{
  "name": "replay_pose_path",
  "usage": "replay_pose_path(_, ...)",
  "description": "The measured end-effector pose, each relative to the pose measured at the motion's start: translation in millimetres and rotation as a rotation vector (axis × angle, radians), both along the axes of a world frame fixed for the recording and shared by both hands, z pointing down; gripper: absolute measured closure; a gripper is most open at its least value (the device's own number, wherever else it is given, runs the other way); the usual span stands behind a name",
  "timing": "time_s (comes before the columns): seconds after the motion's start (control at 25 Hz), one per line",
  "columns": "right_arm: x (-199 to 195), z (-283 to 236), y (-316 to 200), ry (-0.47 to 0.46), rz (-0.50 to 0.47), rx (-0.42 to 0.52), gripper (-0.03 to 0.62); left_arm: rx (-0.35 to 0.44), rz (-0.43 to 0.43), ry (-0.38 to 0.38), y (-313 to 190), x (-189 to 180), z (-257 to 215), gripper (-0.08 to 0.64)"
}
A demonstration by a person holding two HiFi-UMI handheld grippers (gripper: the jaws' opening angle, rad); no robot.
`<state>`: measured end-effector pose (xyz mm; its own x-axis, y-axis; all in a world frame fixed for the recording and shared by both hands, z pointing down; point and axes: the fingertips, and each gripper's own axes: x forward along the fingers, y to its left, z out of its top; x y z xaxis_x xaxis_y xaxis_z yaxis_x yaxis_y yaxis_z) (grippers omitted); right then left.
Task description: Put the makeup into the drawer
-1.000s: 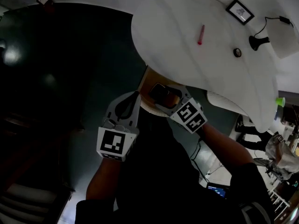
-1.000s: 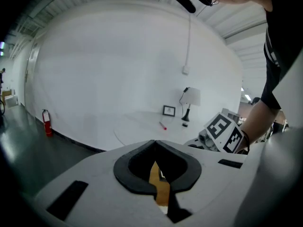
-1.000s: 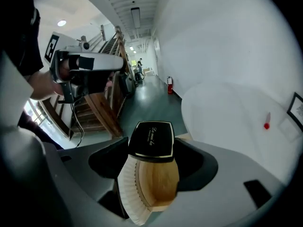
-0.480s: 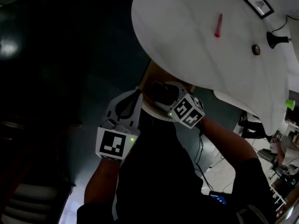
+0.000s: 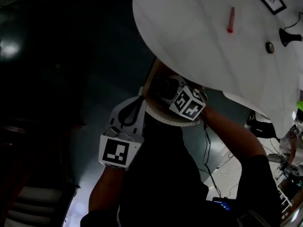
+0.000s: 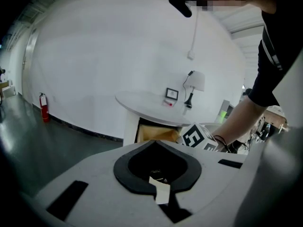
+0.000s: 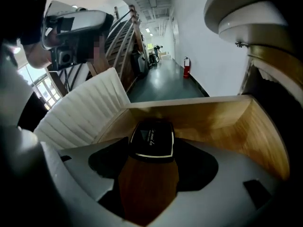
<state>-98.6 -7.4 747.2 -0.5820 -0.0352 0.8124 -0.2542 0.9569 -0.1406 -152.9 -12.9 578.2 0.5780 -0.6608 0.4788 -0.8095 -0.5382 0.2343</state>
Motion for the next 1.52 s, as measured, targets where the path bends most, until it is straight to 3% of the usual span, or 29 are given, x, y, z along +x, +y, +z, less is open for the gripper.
replay_pose_path(0.36, -8, 25, 12, 0.036, -0.069, -0.025, 0.313, -0.005, -0.018, 0.008, 4, -1, -1, 0.548)
replay_pose_path(0.56, -9, 33, 15, 0.047, -0.061, -0.087, 0.313, 0.0, -0.019, 0.006, 5, -4, -5, 0.548)
replay_pose_path(0.84, -10, 20, 10, 0.043, -0.075, -0.055, 0.313, 0.004, -0.026, 0.0, 8, -8, -10, 0.548)
replay_pose_path(1.28, -14, -80, 14, -0.025, -0.04, 0.048, 0.313, 0.07, -0.027, 0.007, 16, -17, -74, 0.548)
replay_pose_path(1.52, -19, -143, 39, -0.108, 0.019, 0.035, 0.314, 0.093, -0.008, 0.031, 32, -16, -112, 0.548)
